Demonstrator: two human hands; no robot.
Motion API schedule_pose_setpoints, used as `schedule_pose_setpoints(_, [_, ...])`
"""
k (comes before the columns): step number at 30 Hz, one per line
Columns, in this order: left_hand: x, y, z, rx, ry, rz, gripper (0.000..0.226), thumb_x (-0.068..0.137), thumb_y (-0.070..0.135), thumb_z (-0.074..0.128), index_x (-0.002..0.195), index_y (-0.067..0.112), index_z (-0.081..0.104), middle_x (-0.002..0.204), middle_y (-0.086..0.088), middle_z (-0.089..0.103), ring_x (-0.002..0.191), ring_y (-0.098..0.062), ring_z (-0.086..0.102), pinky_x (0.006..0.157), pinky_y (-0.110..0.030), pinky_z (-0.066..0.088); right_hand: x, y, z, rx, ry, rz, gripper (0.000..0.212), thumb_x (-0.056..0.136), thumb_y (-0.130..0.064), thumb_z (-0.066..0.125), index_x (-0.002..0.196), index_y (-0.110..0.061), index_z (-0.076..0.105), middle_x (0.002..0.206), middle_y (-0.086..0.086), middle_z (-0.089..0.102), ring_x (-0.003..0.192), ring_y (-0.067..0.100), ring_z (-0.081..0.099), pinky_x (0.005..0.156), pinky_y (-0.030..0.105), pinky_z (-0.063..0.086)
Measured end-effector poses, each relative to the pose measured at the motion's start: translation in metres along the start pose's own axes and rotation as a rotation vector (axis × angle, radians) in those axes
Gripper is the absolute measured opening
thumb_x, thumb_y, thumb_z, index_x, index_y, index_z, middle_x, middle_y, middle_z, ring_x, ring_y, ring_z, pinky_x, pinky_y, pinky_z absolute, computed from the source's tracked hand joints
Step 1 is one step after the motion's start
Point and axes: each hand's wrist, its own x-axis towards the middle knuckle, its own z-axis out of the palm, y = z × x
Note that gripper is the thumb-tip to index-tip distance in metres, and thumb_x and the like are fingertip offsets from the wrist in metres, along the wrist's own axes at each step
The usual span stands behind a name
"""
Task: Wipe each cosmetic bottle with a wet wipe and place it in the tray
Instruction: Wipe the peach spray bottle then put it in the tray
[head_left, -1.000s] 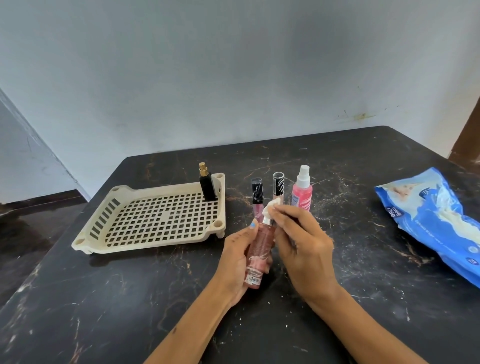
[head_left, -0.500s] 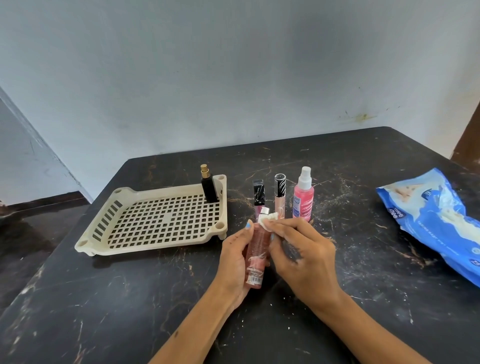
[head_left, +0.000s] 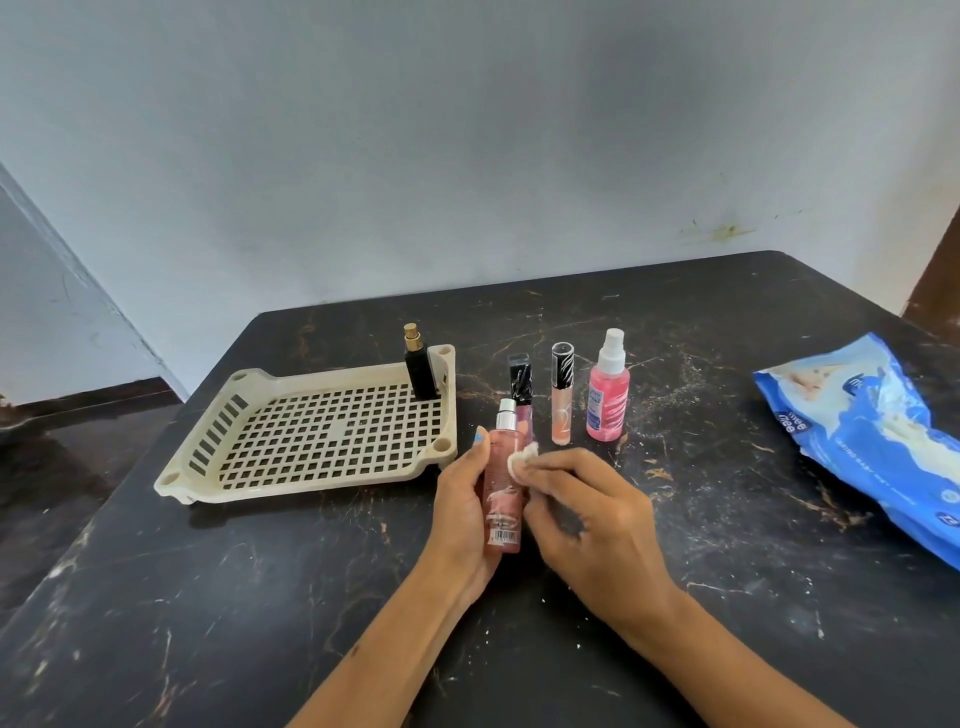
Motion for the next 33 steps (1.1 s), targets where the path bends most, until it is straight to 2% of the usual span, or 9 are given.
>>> schedule_pose_setpoints(3, [-0.001, 0.0, -0.002, -0.038, 0.007, -0.061, 0.041, 0.091, 0.036, 0.041, 0.088, 0.005, 0.067, 0.068, -0.01, 0.062, 0.059, -0.017, 0.062, 0.057, -0.026, 0.054, -0.004, -0.004, 0.001, -0.027, -0.07, -0.116, 0.018, 0.081, -0.001, 0.062, 0.091, 0.0, 0.076, 0.093, 0.008, 0.07, 0.084, 0.018, 0.068, 0.076, 0.027, 0.056])
schedule_pose_setpoints(8, [0.0, 0.001, -0.001, -0.026, 0.018, -0.003, 0.038, 0.085, 0.034, 0.047, 0.089, 0.005, 0.071, 0.08, -0.014, 0.067, 0.073, -0.021, 0.064, 0.069, -0.031, 0.055, -0.001, -0.001, 0.001, -0.061, -0.022, -0.035, 0.019, 0.083, -0.006, 0.061, 0.094, 0.0, 0.075, 0.096, 0.007, 0.07, 0.088, 0.015, 0.068, 0.076, 0.028, 0.057])
schedule_pose_setpoints(12, [-0.001, 0.001, -0.002, -0.055, 0.013, -0.081, 0.041, 0.092, 0.035, 0.042, 0.077, 0.005, 0.065, 0.059, -0.008, 0.059, 0.051, -0.016, 0.059, 0.052, -0.024, 0.051, -0.004, -0.006, 0.0, -0.076, -0.121, -0.216, 0.014, 0.08, 0.001, 0.063, 0.088, 0.002, 0.075, 0.091, 0.009, 0.069, 0.078, 0.021, 0.066, 0.07, 0.03, 0.056])
schedule_pose_setpoints(17, [0.002, 0.001, -0.002, -0.037, 0.003, -0.041, 0.036, 0.088, 0.032, 0.047, 0.083, 0.002, 0.065, 0.071, -0.012, 0.064, 0.063, -0.02, 0.063, 0.057, -0.026, 0.055, 0.0, -0.004, 0.0, -0.13, -0.085, -0.111, 0.021, 0.09, -0.007, 0.057, 0.1, 0.002, 0.073, 0.105, 0.005, 0.063, 0.091, 0.019, 0.064, 0.08, 0.029, 0.055])
schedule_pose_setpoints(22, [0.002, -0.002, -0.007, -0.03, -0.02, -0.116, 0.037, 0.079, 0.041, 0.055, 0.088, 0.005, 0.059, 0.072, -0.011, 0.052, 0.059, -0.018, 0.054, 0.054, -0.026, 0.049, -0.001, -0.01, -0.002, -0.078, -0.134, -0.248, 0.013, 0.083, 0.001, 0.06, 0.078, 0.0, 0.072, 0.089, 0.005, 0.064, 0.073, 0.02, 0.06, 0.066, 0.029, 0.053])
schedule_pose_setpoints(26, [-0.001, 0.0, -0.003, -0.014, -0.035, -0.06, 0.035, 0.084, 0.034, 0.049, 0.084, 0.002, 0.062, 0.071, -0.013, 0.061, 0.059, -0.019, 0.062, 0.054, -0.026, 0.054, 0.003, -0.009, -0.003, -0.122, -0.099, -0.143, 0.017, 0.088, -0.003, 0.057, 0.088, 0.001, 0.074, 0.096, 0.005, 0.065, 0.082, 0.02, 0.062, 0.073, 0.029, 0.053])
schedule_pose_setpoints(28, [-0.001, 0.0, -0.004, -0.025, -0.026, -0.082, 0.037, 0.089, 0.035, 0.047, 0.085, 0.001, 0.061, 0.069, -0.013, 0.059, 0.058, -0.02, 0.061, 0.052, -0.026, 0.054, 0.002, -0.011, -0.002, -0.116, -0.133, -0.215, 0.021, 0.092, -0.004, 0.054, 0.085, 0.001, 0.073, 0.099, 0.002, 0.06, 0.079, 0.02, 0.06, 0.073, 0.028, 0.052])
schedule_pose_setpoints(30, [0.001, -0.001, -0.007, -0.014, -0.009, -0.115, 0.041, 0.086, 0.042, 0.051, 0.097, 0.003, 0.056, 0.075, -0.014, 0.053, 0.066, -0.024, 0.055, 0.057, -0.03, 0.052, 0.0, -0.012, -0.002, -0.086, -0.166, -0.284, 0.026, 0.093, -0.005, 0.051, 0.08, 0.001, 0.072, 0.095, 0.003, 0.06, 0.074, 0.02, 0.057, 0.069, 0.028, 0.051])
schedule_pose_setpoints(33, [0.003, -0.001, -0.007, -0.025, -0.003, -0.107, 0.044, 0.085, 0.043, 0.053, 0.093, 0.0, 0.06, 0.077, -0.015, 0.058, 0.068, -0.023, 0.06, 0.061, -0.029, 0.053, 0.0, -0.008, -0.001, -0.094, -0.13, -0.202, 0.018, 0.089, -0.002, 0.056, 0.087, 0.001, 0.073, 0.096, 0.004, 0.062, 0.079, 0.021, 0.061, 0.073, 0.03, 0.053])
